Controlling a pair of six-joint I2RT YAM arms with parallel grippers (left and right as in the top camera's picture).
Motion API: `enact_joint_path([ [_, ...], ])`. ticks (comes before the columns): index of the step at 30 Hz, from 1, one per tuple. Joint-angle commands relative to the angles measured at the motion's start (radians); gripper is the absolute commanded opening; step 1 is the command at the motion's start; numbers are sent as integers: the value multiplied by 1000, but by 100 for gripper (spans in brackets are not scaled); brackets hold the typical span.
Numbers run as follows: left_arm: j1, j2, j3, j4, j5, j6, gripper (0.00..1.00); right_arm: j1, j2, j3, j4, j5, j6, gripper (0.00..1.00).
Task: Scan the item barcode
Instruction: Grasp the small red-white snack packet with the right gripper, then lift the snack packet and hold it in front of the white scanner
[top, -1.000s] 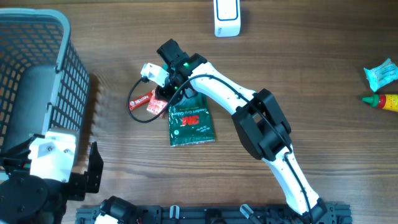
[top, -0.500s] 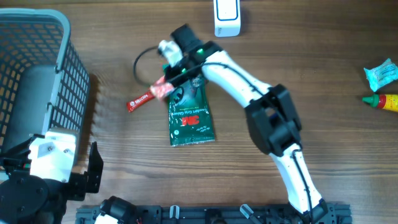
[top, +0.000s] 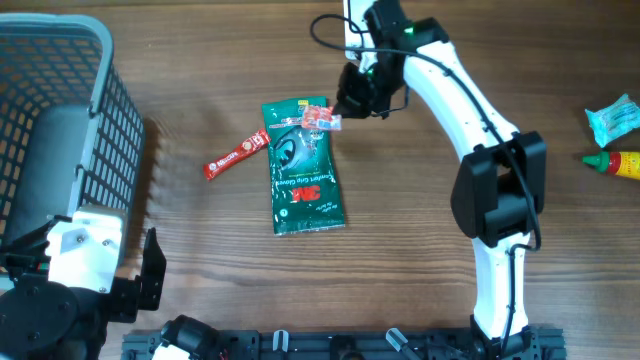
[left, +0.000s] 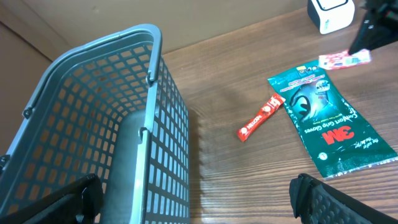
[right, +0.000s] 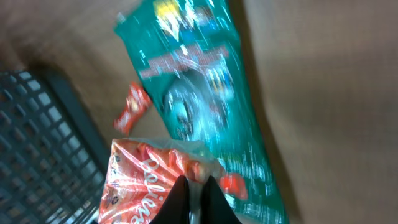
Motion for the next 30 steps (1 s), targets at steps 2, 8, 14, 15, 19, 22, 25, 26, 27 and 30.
enact_joint_path([
  [2, 8, 5, 2, 2, 8, -9, 100, -19, -16, 13, -118, -103, 39, 4],
  [8, 8, 5, 2, 2, 8, -9, 100, -23, -16, 13, -243, -123, -80, 4],
  [14, 8, 5, 2, 2, 8, -9, 100, -28, -16, 13, -326, -178, -237, 4],
  [15, 8, 5, 2, 2, 8, -9, 100, -32, -16, 13, -343, -179, -261, 4],
  [19, 8, 5, 2, 2, 8, -9, 100, -50, -18, 13, -409, -178, -350, 4],
  [22, 8, 5, 2, 2, 8, -9, 100, -66, -27, 6, -427, -177, -391, 4],
  [25, 8, 5, 2, 2, 8, -9, 100, -77, -39, 2, -427, -174, -398, 4],
  [26, 8, 5, 2, 2, 8, -9, 100, -81, -46, 1, -427, -169, -398, 4],
  [27, 8, 5, 2, 2, 8, -9, 100, -84, -55, 0, -427, -164, -398, 4],
  [30, 8, 5, 2, 2, 8, -9, 100, -96, -89, -13, -427, -128, -394, 4],
])
